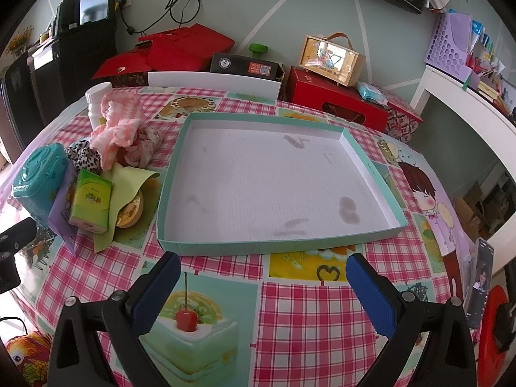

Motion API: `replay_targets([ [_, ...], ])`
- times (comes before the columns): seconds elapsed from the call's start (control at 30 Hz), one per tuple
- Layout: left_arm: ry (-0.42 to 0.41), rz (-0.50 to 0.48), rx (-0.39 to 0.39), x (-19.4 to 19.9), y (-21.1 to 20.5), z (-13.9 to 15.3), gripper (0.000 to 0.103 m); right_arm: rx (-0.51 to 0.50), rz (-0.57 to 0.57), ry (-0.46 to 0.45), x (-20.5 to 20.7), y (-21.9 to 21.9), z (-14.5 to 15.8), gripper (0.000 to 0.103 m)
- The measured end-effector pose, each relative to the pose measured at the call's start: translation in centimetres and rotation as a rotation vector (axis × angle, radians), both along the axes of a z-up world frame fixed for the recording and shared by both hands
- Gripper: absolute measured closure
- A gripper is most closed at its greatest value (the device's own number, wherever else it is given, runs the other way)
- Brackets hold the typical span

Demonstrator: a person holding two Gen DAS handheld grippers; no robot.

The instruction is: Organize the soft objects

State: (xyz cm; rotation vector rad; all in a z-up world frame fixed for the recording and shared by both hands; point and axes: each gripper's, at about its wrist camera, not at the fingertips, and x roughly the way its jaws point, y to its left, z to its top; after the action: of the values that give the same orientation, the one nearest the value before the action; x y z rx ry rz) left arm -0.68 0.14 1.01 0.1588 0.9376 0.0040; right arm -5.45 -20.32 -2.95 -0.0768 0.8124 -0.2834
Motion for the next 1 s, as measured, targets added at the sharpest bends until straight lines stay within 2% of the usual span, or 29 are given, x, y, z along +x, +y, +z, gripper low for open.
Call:
replay_targets([
  [1.0,0.005,0.013,0.008,-0.06,0.08,-0.20,0.000,-0.003,0.000,0.003,0.09,0.14,0.04,0.000],
])
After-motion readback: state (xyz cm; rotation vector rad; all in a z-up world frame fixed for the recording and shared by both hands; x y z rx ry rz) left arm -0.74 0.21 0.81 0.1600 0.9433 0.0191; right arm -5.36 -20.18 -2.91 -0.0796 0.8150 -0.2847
